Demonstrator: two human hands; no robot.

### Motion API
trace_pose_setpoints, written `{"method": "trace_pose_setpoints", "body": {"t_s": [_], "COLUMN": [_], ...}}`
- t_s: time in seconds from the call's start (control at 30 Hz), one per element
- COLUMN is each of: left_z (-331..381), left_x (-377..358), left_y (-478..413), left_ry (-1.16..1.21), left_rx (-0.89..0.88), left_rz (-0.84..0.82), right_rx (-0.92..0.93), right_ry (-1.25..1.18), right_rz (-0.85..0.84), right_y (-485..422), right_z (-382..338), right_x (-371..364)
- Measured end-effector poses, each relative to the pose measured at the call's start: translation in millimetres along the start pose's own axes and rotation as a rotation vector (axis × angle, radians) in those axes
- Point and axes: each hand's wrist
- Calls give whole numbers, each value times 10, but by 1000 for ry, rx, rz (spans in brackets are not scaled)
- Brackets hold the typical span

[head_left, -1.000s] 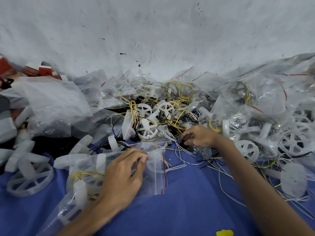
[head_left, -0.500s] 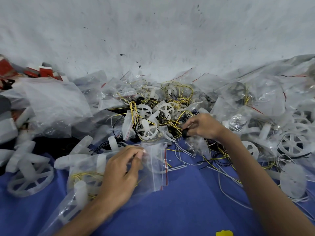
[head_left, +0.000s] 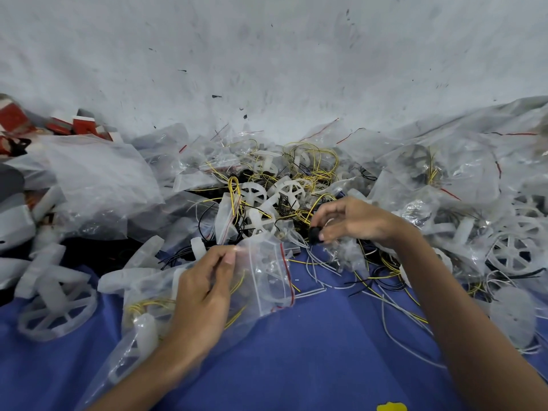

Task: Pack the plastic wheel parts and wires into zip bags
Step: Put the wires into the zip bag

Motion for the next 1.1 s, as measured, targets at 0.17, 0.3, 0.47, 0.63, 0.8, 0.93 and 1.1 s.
{"method": "trace_pose_setpoints", "body": {"t_s": [0.17,0.3,0.47,0.63,0.8,0.93,1.1], "left_z": [-6,44,365,727,589,383,293], "left_x": [12,32,39,-46,-42,-26,-188], "left_y": [-42,-126,-349,-752,-1147,-1190,-1160], "left_ry": [145,245,134,45,-55,-159,-225], "left_rx": [87,154,-28,-140,57,295,286], "left_rz": [2,-5,-73,-284,-608,-874,-850], "right_rx": [56,121,289,287,169,86,160], "right_ry": [-36,-84,-203,11,53,27,-35], "right_rz": [-36,-95,-48,-50,-100,-155,-102], "right_y": [48,122,194,164,138,154,104], "right_z": [-143,-368,-671,-707,-437,-355,-372], "right_x": [-21,-97,-236,-219,-112,-74,-89]}}
Point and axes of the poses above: each hand's wrist, its own y-axis away from the middle knuckle, its own x-axis out of the back of the hand, z = x × y, and after that the axes turned 3 degrees about -z, right-handed
